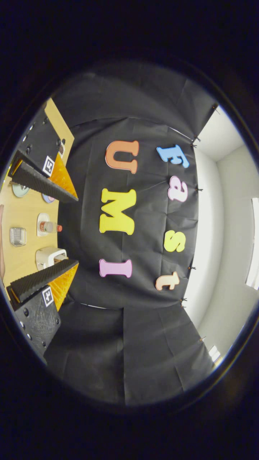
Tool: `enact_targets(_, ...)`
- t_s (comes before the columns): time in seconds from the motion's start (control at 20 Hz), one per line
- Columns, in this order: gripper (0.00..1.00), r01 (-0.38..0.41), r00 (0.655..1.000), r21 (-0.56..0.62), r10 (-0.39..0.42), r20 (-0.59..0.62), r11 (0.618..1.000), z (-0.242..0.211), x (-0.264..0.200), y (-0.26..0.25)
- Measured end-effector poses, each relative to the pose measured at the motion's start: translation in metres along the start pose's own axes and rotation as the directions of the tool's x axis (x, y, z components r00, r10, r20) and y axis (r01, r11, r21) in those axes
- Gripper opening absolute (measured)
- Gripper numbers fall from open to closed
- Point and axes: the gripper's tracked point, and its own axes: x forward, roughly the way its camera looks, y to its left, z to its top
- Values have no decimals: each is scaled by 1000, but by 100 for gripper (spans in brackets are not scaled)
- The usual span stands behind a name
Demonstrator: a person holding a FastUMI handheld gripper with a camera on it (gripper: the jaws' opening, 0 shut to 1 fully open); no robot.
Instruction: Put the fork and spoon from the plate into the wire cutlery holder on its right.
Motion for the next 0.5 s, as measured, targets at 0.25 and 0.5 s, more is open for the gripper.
enact_targets(0.25, 95, -41, 998, 18, 42, -56, 999, -25, 17, 26)
enact_targets(0.5, 95, -79, 990, 7, 79, -114, 997, -65, 42, 60)
